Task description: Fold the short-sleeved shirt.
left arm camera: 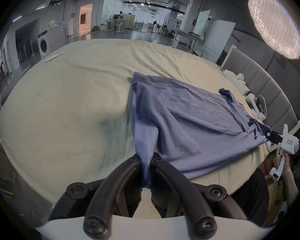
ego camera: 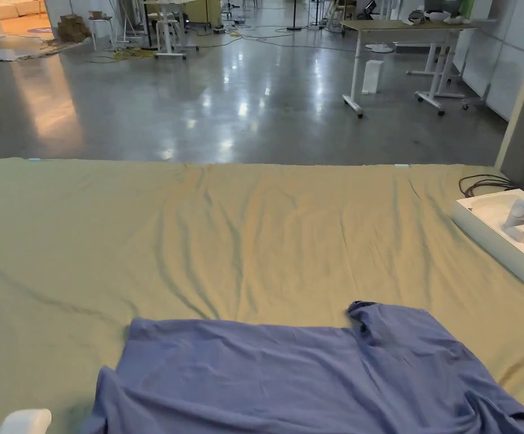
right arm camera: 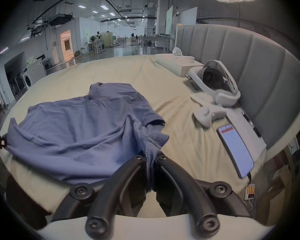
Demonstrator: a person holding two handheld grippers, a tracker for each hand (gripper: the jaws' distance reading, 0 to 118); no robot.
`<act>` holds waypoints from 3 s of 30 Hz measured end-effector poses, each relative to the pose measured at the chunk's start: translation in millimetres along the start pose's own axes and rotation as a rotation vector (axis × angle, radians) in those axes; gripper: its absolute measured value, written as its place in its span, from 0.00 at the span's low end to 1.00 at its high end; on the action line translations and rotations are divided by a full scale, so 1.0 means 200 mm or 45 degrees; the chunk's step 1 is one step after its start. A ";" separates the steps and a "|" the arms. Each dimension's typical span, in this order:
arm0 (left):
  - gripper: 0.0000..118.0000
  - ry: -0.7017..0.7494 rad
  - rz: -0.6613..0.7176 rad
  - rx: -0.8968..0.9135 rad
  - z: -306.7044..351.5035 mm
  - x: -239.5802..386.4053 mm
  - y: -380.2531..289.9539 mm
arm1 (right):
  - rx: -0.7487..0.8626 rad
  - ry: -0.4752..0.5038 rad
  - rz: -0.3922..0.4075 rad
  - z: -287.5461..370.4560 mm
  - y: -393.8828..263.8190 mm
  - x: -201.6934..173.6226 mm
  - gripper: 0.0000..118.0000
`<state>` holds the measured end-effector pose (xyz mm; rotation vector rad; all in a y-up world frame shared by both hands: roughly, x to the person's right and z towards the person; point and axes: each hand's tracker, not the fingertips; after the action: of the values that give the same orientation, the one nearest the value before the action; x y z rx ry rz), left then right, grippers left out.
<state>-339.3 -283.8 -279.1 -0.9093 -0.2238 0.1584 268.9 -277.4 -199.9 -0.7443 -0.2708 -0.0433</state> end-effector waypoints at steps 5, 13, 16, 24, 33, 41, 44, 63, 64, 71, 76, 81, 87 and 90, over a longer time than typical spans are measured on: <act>0.07 0.013 -0.023 -0.085 0.05 -0.01 -0.25 | -0.052 0.006 0.035 0.11 -0.21 -0.02 0.06; 0.73 0.039 0.032 0.049 0.09 -0.04 -0.31 | -0.104 -0.003 -0.009 0.09 -0.30 -0.01 0.43; 0.73 0.070 -0.016 0.225 0.30 0.06 -0.23 | 0.024 0.047 -0.047 0.26 -0.20 -0.01 0.43; 0.73 -0.022 -0.356 0.864 0.94 0.52 0.06 | 0.510 0.153 0.109 0.82 0.18 -0.18 0.47; 0.69 0.078 -0.400 1.079 1.19 0.80 0.07 | 0.729 0.319 0.179 1.11 0.31 -0.36 0.46; 0.01 0.046 -0.425 1.094 1.21 0.86 0.01 | 0.755 0.338 0.221 1.23 0.31 -0.52 0.00; 0.01 0.037 -0.420 1.066 1.20 0.87 0.01 | 0.762 0.342 0.216 1.26 0.32 -0.55 0.00; 0.01 0.027 -0.270 0.697 0.76 0.60 0.21 | 0.574 0.381 0.143 0.96 0.31 -0.51 0.00; 0.01 0.010 -0.224 0.649 0.66 0.56 0.24 | 0.535 0.385 0.137 0.92 0.31 -0.51 0.00; 0.67 -0.027 0.037 0.307 -0.09 0.19 0.58 | 0.355 0.385 0.091 0.67 0.27 -0.44 0.00; 0.74 0.125 0.025 0.095 -0.54 0.03 0.67 | 0.288 0.351 0.071 0.54 0.25 -0.39 0.00; 0.71 0.170 -0.006 -0.008 -0.75 0.05 0.70 | 0.208 0.313 0.073 0.48 0.20 -0.34 0.00; 0.36 0.259 -0.087 -0.136 -0.88 0.11 0.69 | 0.149 0.290 0.059 0.47 0.13 -0.31 0.00; 0.17 0.263 -0.106 -0.110 -0.86 0.16 0.69 | 0.139 0.274 0.079 0.47 0.13 -0.32 0.00</act>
<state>-269.0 -324.8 -486.6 -0.9934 -0.0769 -0.0228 189.6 -198.4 -167.4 -0.6334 -0.0445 -0.0488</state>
